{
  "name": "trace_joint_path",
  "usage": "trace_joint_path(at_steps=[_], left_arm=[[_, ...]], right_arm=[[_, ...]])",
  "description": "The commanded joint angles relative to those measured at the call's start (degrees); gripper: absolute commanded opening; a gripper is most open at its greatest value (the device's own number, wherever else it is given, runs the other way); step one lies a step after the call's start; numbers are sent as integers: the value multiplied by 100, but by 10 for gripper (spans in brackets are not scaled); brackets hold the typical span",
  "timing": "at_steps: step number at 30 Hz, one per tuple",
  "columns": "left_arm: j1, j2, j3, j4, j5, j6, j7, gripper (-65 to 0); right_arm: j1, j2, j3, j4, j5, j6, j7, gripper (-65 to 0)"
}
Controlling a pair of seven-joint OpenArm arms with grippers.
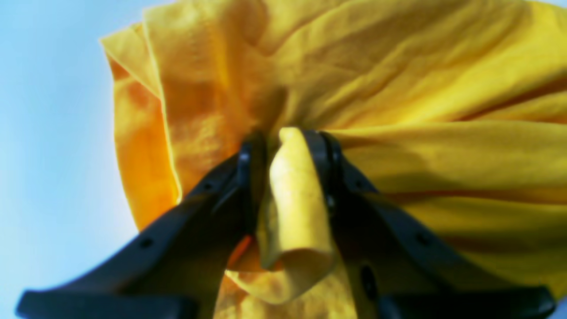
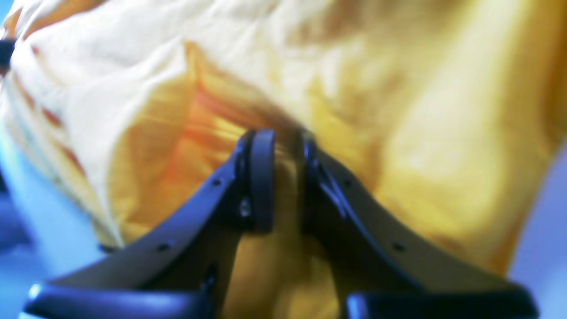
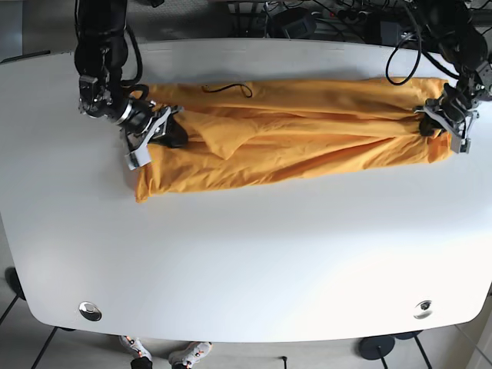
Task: Fold the T-shirt properly
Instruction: 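Pull the shirt ends apart with both grippers to straighten the strip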
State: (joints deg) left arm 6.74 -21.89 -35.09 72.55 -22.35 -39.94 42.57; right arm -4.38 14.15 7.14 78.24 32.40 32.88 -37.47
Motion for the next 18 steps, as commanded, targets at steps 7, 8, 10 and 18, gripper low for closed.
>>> trace_joint_path(at_steps=[7,8,10,18], left_arm=[[-371,-13,630,54,33,-6,354,-522],[-468,-13,612,54,-152,-6,486,-500],[-520,-22,357,54,-846,-6,724,-456],[-274,-145,-451,494,-2824,-6,1137,-293]], right_arm=[[865,1033,179,-1279,-335,-22,244,-556],[847,1059,179,-1270,-326,-22,244,-556],[821,1059,179,-1270,-344,-22,244,-558],[733,813,187,-1147,-317,-14,253,-563]])
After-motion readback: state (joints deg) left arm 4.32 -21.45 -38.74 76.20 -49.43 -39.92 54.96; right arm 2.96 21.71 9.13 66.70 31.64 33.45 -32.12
